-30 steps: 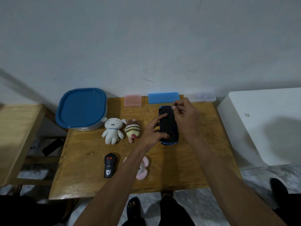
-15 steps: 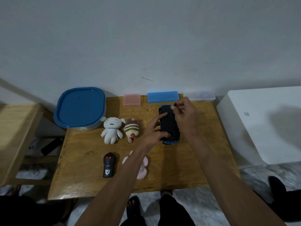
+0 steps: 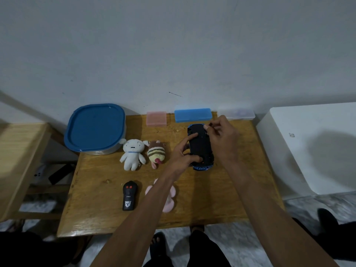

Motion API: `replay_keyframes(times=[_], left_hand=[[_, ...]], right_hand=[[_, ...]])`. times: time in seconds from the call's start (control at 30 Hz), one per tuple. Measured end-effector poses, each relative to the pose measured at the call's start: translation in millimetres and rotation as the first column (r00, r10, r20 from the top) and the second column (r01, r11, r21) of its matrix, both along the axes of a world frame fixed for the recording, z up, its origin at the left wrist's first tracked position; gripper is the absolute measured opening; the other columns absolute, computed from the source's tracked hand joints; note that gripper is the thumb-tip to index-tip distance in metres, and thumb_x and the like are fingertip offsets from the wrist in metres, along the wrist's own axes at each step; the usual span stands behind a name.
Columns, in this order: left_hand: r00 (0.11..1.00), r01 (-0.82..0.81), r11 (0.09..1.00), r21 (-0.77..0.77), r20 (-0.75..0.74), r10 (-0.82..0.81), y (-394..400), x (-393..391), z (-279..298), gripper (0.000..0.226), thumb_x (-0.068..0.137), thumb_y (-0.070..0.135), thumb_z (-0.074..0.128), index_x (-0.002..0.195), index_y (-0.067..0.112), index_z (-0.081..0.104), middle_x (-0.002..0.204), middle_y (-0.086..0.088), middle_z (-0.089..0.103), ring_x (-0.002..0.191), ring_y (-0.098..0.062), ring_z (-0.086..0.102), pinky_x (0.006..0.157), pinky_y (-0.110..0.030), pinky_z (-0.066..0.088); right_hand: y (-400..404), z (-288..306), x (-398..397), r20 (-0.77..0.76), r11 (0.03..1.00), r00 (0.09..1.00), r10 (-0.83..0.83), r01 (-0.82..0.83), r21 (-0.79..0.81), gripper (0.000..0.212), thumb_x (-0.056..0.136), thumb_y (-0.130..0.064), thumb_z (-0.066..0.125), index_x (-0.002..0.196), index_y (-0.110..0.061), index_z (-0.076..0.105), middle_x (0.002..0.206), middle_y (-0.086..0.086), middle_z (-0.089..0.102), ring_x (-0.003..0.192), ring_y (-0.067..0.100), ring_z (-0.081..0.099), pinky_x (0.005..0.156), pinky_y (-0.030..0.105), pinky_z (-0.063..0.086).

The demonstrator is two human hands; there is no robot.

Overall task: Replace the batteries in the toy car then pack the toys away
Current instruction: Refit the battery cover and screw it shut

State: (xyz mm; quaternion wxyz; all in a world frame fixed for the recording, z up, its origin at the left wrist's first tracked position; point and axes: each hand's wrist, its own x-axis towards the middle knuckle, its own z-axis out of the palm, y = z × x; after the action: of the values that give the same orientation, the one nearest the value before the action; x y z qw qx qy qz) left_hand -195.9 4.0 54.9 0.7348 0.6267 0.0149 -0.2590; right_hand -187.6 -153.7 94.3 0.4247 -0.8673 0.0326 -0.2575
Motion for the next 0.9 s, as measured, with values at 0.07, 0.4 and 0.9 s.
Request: replay_keyframes(times=[0.07,0.4,0.9], left_hand=[[1.000,0.014,1.000,0.007,0.007,-0.014,0,-1,0,0.085,0.072,-0.013,0.074,0.135,0.042,0.059,0.138,-0.008,0.056,0.121,-0.035,0.062,0.088,-0.050,0.061],[0.999,0.016,1.000,0.011,0.029,-0.016,3,5,6,0.083,0.074,-0.014,0.074,0.135,0.041,0.058,0.136,-0.010,0.056,0.118,-0.035,0.063,0.089,-0.053,0.061],[0.999,0.037,0.999,0.020,0.038,-0.038,1,10,7,0.083,0.073,-0.011,0.075,0.134,0.043,0.059,0.138,-0.011,0.054,0.120,-0.036,0.061,0.089,-0.052,0.061]], right_hand=[[1,1,0,-0.020,1.000,1.000,-0.012,0.012,0.000,0.020,0.090,-0.020,0.074,0.100,-0.011,0.060,0.086,-0.006,0.062,0.077,0.010,0.063,0.067,0.028,0.058],[1,3,2,0.035,0.998,0.999,0.036,-0.034,-0.044,0.015,0.095,-0.013,0.066,0.110,-0.008,0.066,0.104,0.001,0.073,0.094,0.008,0.070,0.078,0.027,0.061],[1,-1,6,0.025,1.000,0.999,0.021,-0.021,0.002,0.023,0.096,-0.008,0.065,0.119,-0.006,0.063,0.106,0.004,0.072,0.095,0.009,0.069,0.082,0.023,0.059]])
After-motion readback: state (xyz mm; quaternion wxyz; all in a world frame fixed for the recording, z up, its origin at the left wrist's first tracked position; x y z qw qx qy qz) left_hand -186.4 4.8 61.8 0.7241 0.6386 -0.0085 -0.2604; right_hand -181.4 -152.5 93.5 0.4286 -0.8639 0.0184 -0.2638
